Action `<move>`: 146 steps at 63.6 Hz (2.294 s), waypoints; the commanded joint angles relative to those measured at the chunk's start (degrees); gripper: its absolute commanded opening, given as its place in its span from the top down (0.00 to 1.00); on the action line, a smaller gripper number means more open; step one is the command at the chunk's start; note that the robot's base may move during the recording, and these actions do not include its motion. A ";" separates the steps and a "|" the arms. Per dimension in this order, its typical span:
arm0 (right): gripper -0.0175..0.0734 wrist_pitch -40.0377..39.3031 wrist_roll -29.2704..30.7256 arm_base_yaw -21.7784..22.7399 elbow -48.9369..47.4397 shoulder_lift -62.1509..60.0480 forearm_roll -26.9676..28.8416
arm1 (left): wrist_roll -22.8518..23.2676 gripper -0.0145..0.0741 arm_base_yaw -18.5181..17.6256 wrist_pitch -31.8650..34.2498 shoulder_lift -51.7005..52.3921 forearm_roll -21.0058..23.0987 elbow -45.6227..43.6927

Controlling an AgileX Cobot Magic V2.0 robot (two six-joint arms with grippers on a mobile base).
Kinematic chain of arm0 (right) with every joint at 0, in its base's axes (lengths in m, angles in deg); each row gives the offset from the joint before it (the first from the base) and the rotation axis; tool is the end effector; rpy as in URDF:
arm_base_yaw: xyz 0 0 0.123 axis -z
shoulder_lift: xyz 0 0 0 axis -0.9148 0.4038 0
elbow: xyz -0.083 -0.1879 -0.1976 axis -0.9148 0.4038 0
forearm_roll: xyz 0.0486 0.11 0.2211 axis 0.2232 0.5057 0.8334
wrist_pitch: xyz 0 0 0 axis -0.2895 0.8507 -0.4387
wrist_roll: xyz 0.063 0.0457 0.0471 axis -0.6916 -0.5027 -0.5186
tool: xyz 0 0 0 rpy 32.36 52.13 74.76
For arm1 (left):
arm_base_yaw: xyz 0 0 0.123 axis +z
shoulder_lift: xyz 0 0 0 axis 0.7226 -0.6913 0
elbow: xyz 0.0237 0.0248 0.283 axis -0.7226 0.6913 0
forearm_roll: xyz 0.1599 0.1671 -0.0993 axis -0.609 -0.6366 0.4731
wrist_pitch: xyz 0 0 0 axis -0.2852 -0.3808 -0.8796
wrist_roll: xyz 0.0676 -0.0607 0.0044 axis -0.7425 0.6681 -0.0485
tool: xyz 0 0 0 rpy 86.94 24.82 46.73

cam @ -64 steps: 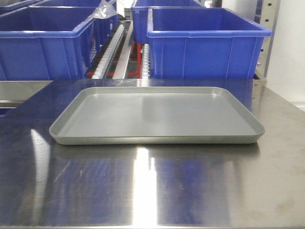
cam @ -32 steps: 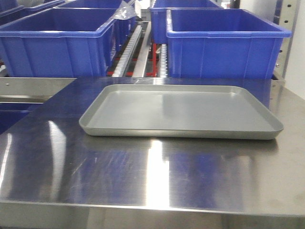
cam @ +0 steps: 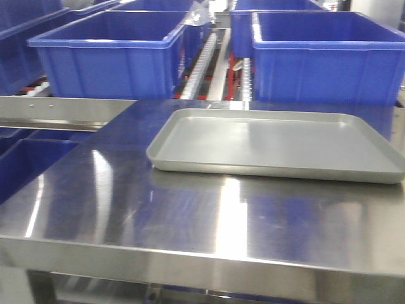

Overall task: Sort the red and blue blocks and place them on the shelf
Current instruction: 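Drive the base away from the table holding both cubes, then drive the base along the shelves of blue bins holding both cubes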

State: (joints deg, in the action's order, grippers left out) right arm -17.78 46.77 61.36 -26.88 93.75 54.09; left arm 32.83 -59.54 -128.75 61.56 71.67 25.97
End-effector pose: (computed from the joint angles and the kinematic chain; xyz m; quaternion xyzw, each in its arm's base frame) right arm 0.1484 0.0132 0.2780 0.0231 0.8451 0.0635 0.5304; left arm 0.0915 -0.0063 0.2960 -0.0732 0.8638 -0.0627 0.4946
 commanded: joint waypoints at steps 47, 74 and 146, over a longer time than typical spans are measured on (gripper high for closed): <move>0.74 -4.48 0.43 0.32 -1.55 -0.37 -0.60 | 0.15 0.70 0.10 3.98 -0.33 -0.90 -1.58; 0.74 -4.48 0.43 0.32 -1.55 -0.37 -0.60 | 0.15 0.70 0.10 3.98 -0.33 -0.90 -1.58; 0.74 -4.48 0.43 0.32 -1.55 -0.37 -0.60 | 0.15 0.70 0.10 3.98 -0.33 -0.90 -1.58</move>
State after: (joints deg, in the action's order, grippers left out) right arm -17.78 46.77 61.36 -26.85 93.75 54.09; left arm 32.83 -59.54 -128.75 61.56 71.67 25.97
